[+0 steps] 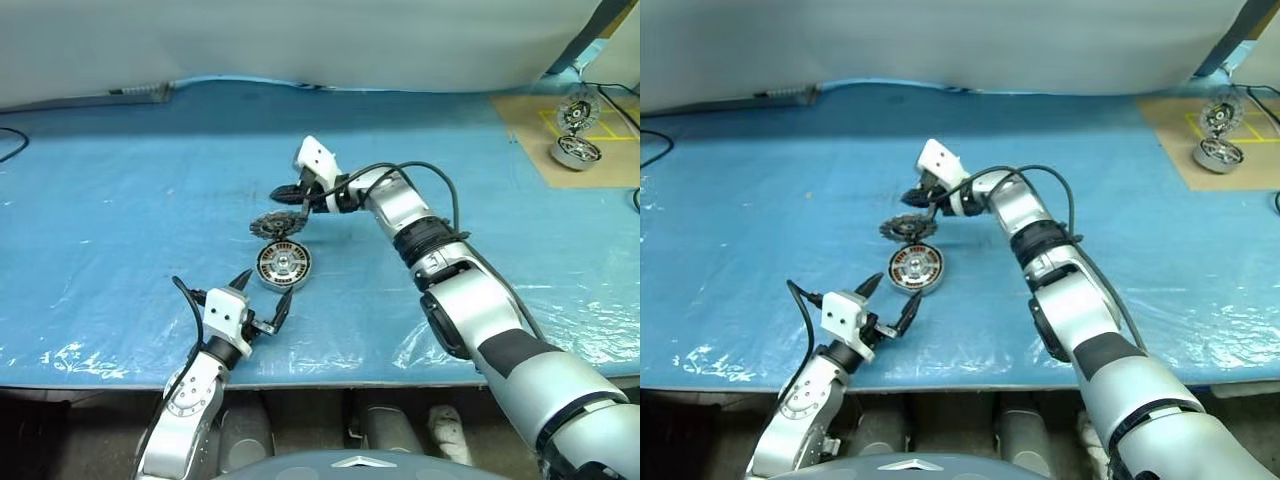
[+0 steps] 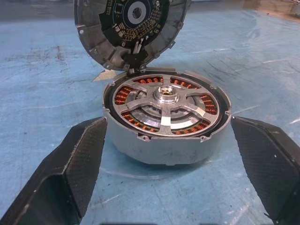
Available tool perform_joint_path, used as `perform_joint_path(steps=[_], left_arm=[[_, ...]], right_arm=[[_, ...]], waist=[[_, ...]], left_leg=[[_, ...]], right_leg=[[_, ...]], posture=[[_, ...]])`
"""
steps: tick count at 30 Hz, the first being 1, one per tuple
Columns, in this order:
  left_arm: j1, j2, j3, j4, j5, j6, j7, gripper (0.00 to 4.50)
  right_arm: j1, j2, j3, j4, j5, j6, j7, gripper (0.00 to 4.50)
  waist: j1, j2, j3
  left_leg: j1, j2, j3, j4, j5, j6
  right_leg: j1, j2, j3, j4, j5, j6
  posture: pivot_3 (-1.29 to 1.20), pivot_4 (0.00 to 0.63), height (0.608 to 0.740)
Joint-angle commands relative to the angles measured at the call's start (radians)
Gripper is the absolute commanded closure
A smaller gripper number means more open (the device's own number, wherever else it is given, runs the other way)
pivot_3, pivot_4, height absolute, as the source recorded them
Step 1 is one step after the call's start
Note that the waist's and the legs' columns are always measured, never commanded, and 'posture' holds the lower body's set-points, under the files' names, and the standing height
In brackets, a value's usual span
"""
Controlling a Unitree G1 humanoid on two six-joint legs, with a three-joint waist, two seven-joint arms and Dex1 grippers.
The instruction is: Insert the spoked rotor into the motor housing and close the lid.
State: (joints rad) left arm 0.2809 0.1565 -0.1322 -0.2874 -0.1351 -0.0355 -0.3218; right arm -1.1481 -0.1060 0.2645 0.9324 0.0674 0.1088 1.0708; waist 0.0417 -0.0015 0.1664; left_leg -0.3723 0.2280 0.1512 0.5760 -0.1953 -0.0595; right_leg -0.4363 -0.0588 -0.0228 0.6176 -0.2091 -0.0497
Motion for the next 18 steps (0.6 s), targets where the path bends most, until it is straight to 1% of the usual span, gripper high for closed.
perform_joint_path(steps=[1, 4, 7, 9, 13, 18], left_arm=[[0.015, -0.007, -0.012, -0.028, -0.001, -0.013, 0.002, 0.0], [0.02, -0.013, -0.016, -0.028, -0.001, -0.014, 0.004, 0.0], [0.025, -0.018, -0.022, -0.022, 0.0, -0.016, 0.005, 0.59], [0.026, -0.022, -0.026, -0.016, 0.0, -0.018, 0.004, 1.18], [0.025, -0.025, -0.027, -0.011, 0.001, -0.021, 0.005, 2.57], [0.023, -0.022, -0.02, -0.007, 0.0, -0.022, 0.007, 4.38]], right_arm=[[0.005, -0.008, 0.006, -0.038, 0.008, -0.008, 0.137, 4.49], [0.031, -0.017, 0.011, -0.073, 0.002, 0.011, 0.179, 4.49], [0.102, -0.035, 0.021, -0.188, 0.015, 0.083, 0.217, 4.5], [0.156, -0.041, 0.029, -0.264, 0.017, 0.129, 0.216, 4.5], [0.238, -0.041, 0.04, -0.372, 0.016, 0.203, 0.187, 4.5], [0.329, -0.027, 0.066, -0.415, -0.012, 0.228, 0.114, 4.5]], waist=[[0.001, 0.0, 0.0], [0.002, 0.0, 0.0], [0.002, 0.0, 0.0], [0.002, 0.0, 0.0], [0.002, 0.0, 0.0], [0.002, 0.0, 0.0]], left_leg=[[0.0, 0.0, 0.0, 0.0, 0.0, 0.0], [0.002, 0.0, 0.0, 0.001, -0.002, -0.003], [0.003, 0.001, 0.0, 0.002, -0.002, -0.003], [0.003, 0.001, 0.0, 0.002, -0.002, -0.003], [0.004, 0.001, 0.0, 0.002, -0.002, -0.003], [0.005, 0.001, 0.0, 0.002, -0.002, -0.003]], right_leg=[[0.0, 0.0, 0.0, 0.001, 0.0, 0.0], [0.001, 0.0, 0.0, 0.002, 0.0, 0.0], [0.002, 0.0, 0.0, 0.004, 0.0, 0.0], [0.002, 0.0, 0.0, 0.004, 0.0, 0.0], [0.002, 0.0, 0.001, 0.004, 0.0, 0.0], [0.003, 0.0, 0.001, 0.004, 0.0, 0.0]], posture=[[0.0, 0.15, 0.74], [0.0, 0.15, 0.74], [0.0, 0.15, 0.74], [0.0, 0.15, 0.74], [0.0, 0.15, 0.74], [0.0, 0.15, 0.74]])
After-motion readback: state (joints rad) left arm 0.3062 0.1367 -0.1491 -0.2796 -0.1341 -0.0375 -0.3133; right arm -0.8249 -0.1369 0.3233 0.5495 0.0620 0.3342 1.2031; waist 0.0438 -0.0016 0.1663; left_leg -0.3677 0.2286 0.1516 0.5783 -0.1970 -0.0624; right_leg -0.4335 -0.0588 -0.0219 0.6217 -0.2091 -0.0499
